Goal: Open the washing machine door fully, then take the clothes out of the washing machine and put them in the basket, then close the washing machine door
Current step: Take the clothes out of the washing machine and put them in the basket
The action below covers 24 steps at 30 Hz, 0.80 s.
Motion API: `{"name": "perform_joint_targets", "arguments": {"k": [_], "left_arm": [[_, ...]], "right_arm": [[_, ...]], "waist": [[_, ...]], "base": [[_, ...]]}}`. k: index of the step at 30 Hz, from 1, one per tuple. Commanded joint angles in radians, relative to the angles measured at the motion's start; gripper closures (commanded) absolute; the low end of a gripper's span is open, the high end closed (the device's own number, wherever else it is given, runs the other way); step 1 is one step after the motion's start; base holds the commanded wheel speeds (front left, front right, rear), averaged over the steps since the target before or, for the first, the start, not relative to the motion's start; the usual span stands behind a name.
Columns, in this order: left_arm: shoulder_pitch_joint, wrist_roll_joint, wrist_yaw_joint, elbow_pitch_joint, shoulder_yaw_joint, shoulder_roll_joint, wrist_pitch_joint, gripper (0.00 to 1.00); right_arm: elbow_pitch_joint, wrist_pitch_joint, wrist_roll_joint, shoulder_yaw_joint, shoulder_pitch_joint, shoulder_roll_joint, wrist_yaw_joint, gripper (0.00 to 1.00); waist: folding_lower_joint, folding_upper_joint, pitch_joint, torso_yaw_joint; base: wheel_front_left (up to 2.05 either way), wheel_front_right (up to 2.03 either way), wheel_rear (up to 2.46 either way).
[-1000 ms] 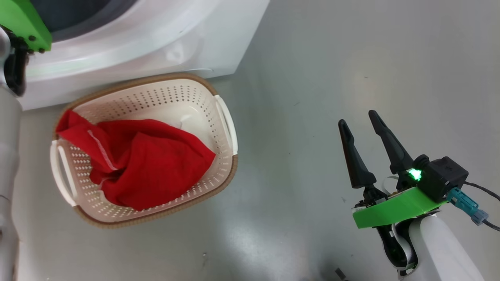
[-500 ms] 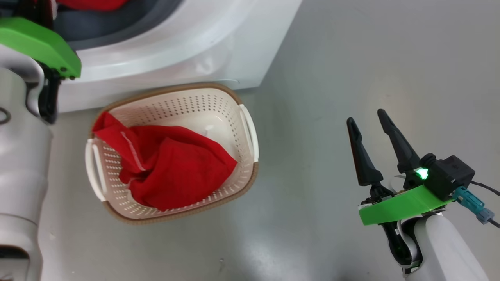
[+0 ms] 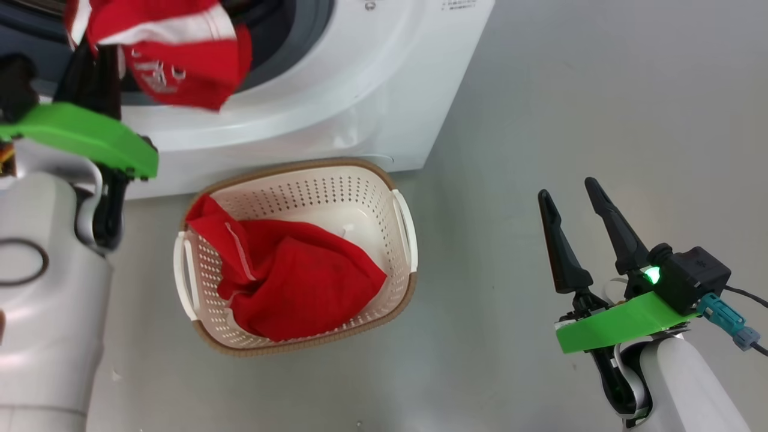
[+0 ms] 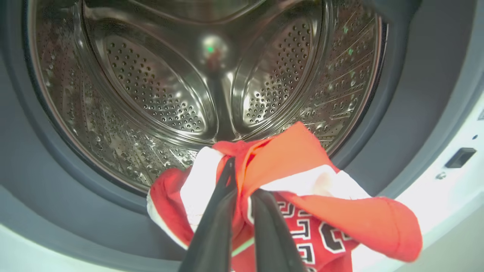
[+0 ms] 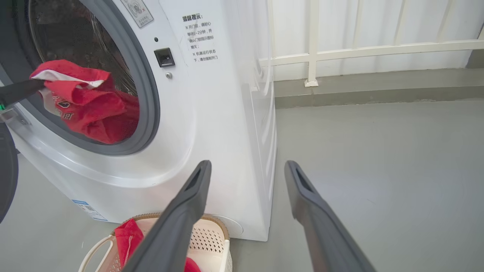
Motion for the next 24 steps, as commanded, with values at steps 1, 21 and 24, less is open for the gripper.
{"name": "perform_joint_targets", "arguments": {"k": [1, 21, 24], "left_arm": [[0.032, 0.002, 0.007, -0.055, 0.032, 0.042, -0.012, 1.00], [0.434, 0.012, 0.099, -0.518, 0.040, 0.018, 0.022, 1.00], [0.481, 0.010, 0.117, -0.591, 0.038, 0.020, 0.043, 1.00]], "right_arm": [[-0.019, -0.006, -0.017, 0.012, 0.014, -0.003, 0.006, 0.00], [-0.003, -0.006, -0.039, -0.010, 0.064, -0.003, 0.006, 0.00], [-0.001, -0.006, -0.038, -0.011, 0.072, -0.003, 0.006, 0.00]], "waist": [[0.0000, 0.0000, -0.020, 0.009], [0.0000, 0.0000, -0.173, 0.055], [0.0000, 0.0000, -0.189, 0.060]], "base": [[0.00, 0.00, 0.00], [0.00, 0.00, 0.00], [0.00, 0.00, 0.00]]}}
